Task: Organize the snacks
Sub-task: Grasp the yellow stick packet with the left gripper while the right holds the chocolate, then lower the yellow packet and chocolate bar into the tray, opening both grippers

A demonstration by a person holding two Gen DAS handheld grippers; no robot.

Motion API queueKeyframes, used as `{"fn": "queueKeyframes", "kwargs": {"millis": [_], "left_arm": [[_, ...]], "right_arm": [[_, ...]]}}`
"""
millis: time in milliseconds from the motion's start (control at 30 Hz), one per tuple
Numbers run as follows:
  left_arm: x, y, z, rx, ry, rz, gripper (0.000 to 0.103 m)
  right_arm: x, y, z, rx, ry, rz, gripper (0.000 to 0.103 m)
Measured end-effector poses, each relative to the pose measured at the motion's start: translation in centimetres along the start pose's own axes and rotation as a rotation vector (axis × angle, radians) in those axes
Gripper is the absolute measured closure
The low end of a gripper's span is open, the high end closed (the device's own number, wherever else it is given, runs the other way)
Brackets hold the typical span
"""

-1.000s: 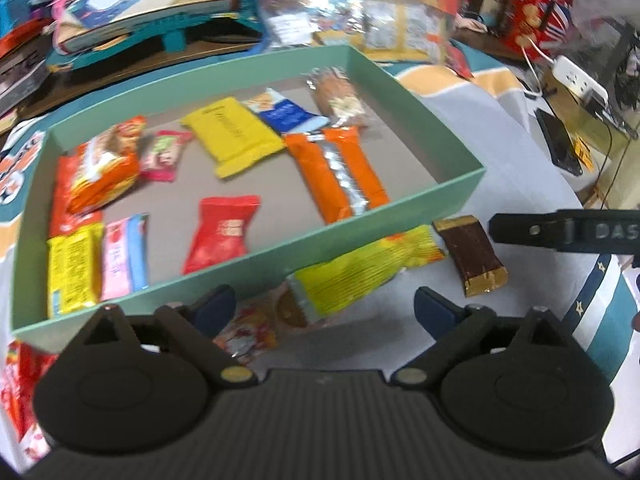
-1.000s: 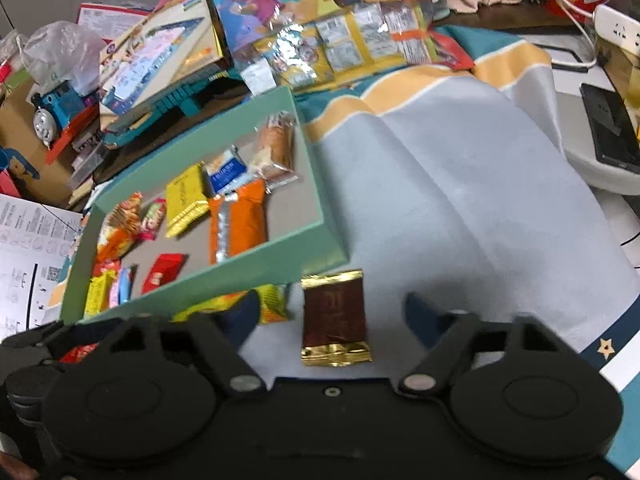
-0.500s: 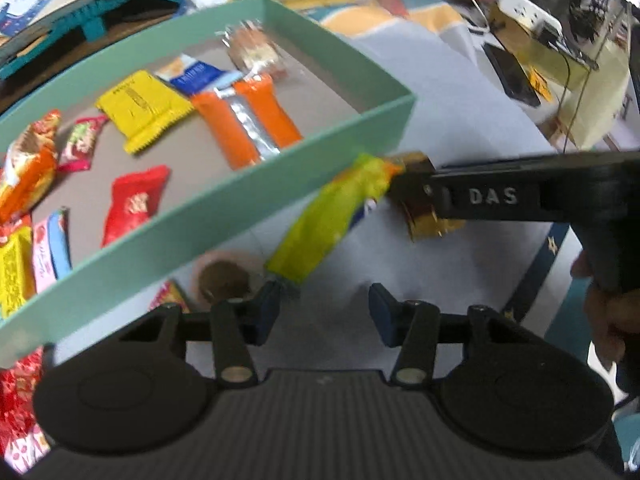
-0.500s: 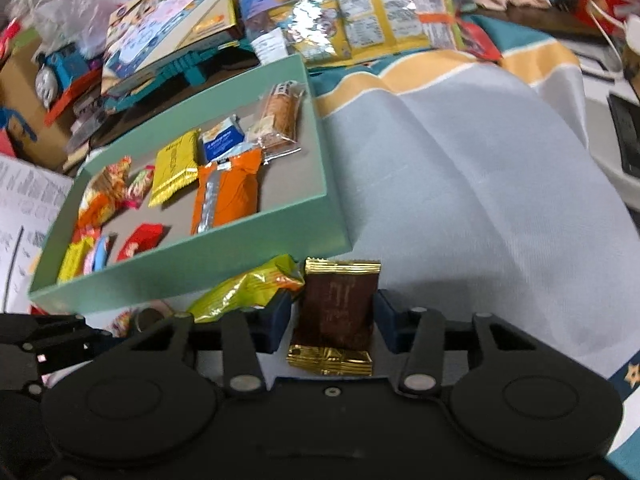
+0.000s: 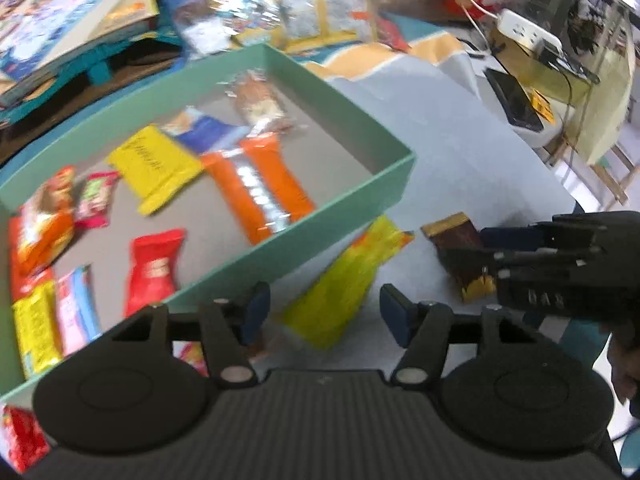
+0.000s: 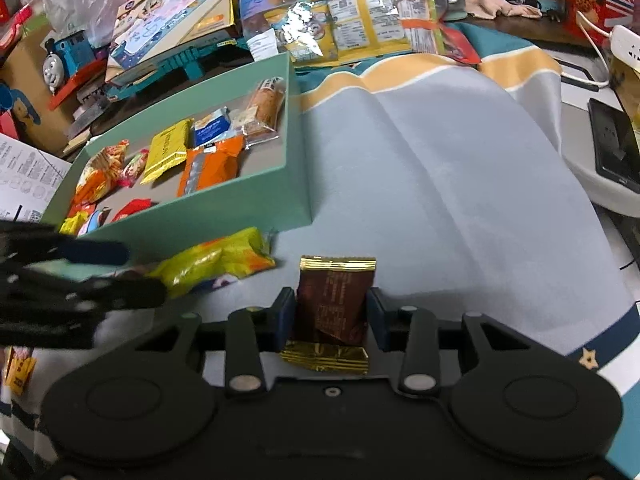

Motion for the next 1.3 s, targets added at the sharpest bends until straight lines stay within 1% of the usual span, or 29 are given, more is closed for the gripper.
{"fn": "queueKeyframes", "kwargs": {"millis": [167,200,233,267,300,333,433,567,667,733,800,867,1067,1200,1300], "left_arm": [[-2.6,-2.9,0.2,0.028,-0.063,0.002,0.041],[-3.0,-3.4,0.2,0.033,-0.072,0.001,0.045],[-3.4,-3.7,0.0,0.041,-0.078,-0.003,0.052],[-3.7,-3.8,-0.1,0.038,-0.076,-0.019,0.065],[-4.0,-3.6,-0.1,0.034,-0.072,-0.028,0.084],[-4.2,-3.5,-0.2,0.037,-0.075,-0.031,0.088],[-3.9,-3.1,-0.8,0.046,-0.055,-0.015,0.088],[-2.5,-2.0,-2.2,0.058,-0.005,-0.004,0.088],[-1.3,-1.2,-3.2,0.066,0.037,0.006,0.088],[-0.8,-0.7,-3.6,0.066,0.052,0.009,0.089],[-0.4,-0.1,-4.0,0.061,0.064,0.005,0.089],[-0.2,0.6,-4.1,0.051,0.071,0.001,0.089],[0.4,3.0,-3.6,0.008,0.106,-0.017,0.089],[1.1,5.1,-2.8,-0.037,0.133,-0.026,0.089],[2.4,6.6,-1.6,-0.083,0.161,-0.013,0.089]], "right_arm": [[-0.4,0.8,-0.6,-0.003,-0.013,0.011,0.064],[-0.5,0.8,-0.6,-0.005,-0.018,0.015,0.064],[-0.6,0.9,-0.7,-0.007,-0.025,0.018,0.064],[-0.7,0.9,-0.7,-0.008,-0.031,0.021,0.064],[-0.7,1.0,-0.7,-0.009,-0.036,0.021,0.064],[-0.7,1.0,-0.7,-0.012,-0.04,0.021,0.064],[-0.7,1.0,-0.7,-0.022,-0.047,0.018,0.064],[-0.5,0.9,-0.8,-0.038,-0.046,0.003,0.064],[0.0,0.8,-0.9,-0.048,-0.004,-0.019,0.062],[0.5,0.6,-0.9,-0.051,0.061,-0.05,0.065],[1.0,0.5,-0.8,-0.043,0.081,-0.058,0.067],[1.4,0.6,-0.8,-0.027,0.056,-0.04,0.068],[2.2,1.5,-0.4,-0.021,0.031,-0.03,0.068],[2.8,3.0,1.1,-0.043,0.008,-0.01,0.068],[3.6,4.0,2.9,-0.065,-0.007,0.02,0.068]]}}
Point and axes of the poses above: each gripper's, at about its wrist camera, not at the fingertips, and y roughly against the way its jaws point, x to its left, z to its top, the point moved 10 cm from there along -y, roughly the way its jaws point, and after that the axes turned 8 degrees about -x, right-handed, at the moved point
